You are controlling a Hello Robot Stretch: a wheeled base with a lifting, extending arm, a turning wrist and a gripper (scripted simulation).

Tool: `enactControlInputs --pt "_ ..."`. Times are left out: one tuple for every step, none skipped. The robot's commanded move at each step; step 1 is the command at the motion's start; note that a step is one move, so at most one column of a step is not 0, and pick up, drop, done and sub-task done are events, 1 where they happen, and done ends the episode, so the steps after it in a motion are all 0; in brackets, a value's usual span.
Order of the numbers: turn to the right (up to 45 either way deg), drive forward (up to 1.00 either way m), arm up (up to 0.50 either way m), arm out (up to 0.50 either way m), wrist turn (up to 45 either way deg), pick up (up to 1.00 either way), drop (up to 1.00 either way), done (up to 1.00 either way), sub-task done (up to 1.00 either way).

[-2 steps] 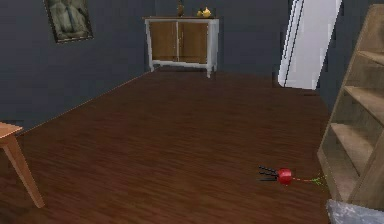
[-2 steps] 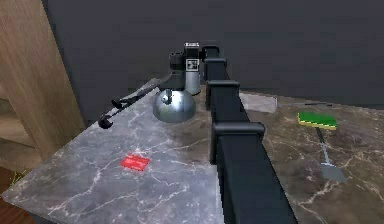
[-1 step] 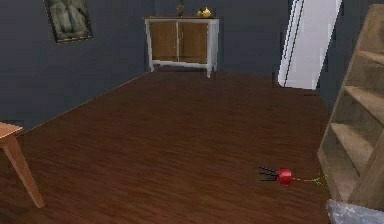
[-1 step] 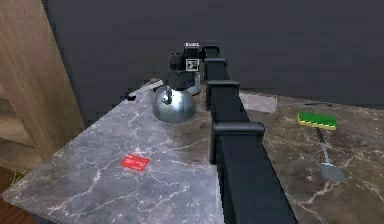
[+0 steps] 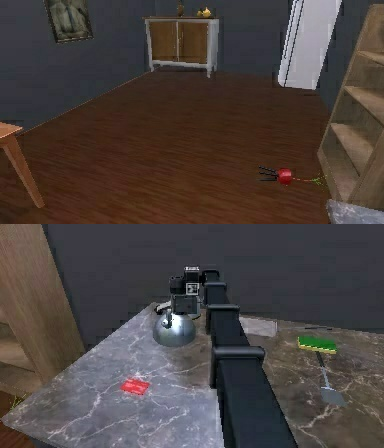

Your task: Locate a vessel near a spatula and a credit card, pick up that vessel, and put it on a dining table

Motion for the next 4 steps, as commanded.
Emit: enactControlInputs --pt "0.0 0.00 -0.14 0.00 0.0 0.00 0.00 0.00 0.00" --pt "0.0 0.00 0.00 0.00 0.0 1.00 0.00 0.00 0.00" --pt "0.0 0.00 0.10 0.00 0.0 0.00 0.00 0.00 0.00" --pt "0.0 0.00 0.04 0.00 0.0 0.00 0.00 0.00 0.00"
